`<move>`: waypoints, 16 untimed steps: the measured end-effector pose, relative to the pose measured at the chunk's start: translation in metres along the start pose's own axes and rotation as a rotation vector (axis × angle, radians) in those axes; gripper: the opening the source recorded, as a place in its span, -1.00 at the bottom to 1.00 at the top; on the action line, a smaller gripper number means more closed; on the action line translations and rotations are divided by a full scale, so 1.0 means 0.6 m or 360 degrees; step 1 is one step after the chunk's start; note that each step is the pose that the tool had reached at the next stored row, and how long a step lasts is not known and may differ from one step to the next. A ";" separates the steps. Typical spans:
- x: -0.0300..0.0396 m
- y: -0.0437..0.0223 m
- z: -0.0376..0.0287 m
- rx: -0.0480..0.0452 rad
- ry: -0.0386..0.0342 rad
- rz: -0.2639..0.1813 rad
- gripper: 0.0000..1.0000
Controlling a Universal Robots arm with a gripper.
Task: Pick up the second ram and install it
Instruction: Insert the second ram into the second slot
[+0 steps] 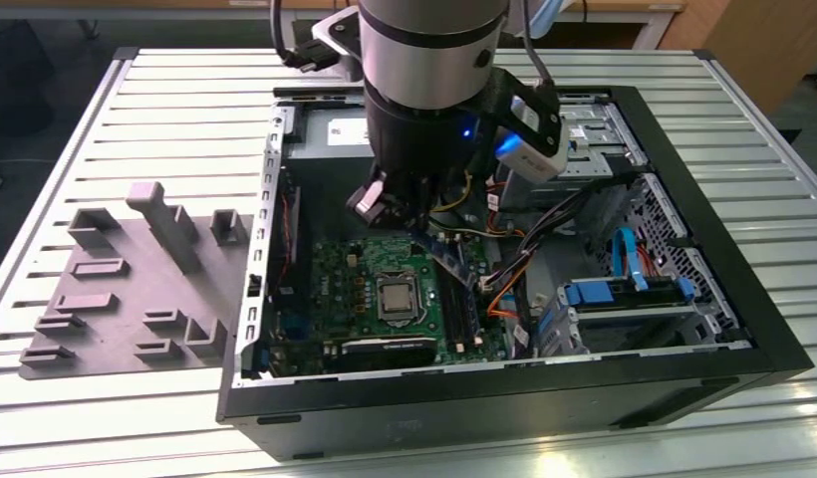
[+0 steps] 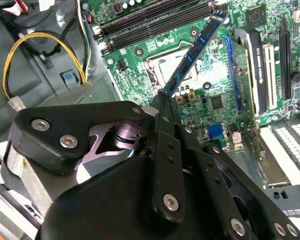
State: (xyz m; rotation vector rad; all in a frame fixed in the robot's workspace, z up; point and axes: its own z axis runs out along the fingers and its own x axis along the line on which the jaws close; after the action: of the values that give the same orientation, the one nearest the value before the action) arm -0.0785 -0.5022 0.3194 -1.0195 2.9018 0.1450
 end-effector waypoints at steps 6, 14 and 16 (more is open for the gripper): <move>0.000 0.000 0.000 0.0005 -0.0004 0.0059 -0.77; 0.000 0.000 0.000 0.0012 -0.0009 0.0138 -0.77; 0.000 0.000 0.000 0.0014 -0.0011 0.0158 -0.77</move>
State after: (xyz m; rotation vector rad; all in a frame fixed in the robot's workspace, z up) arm -0.0785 -0.5022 0.3193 -0.8718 2.9449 0.1398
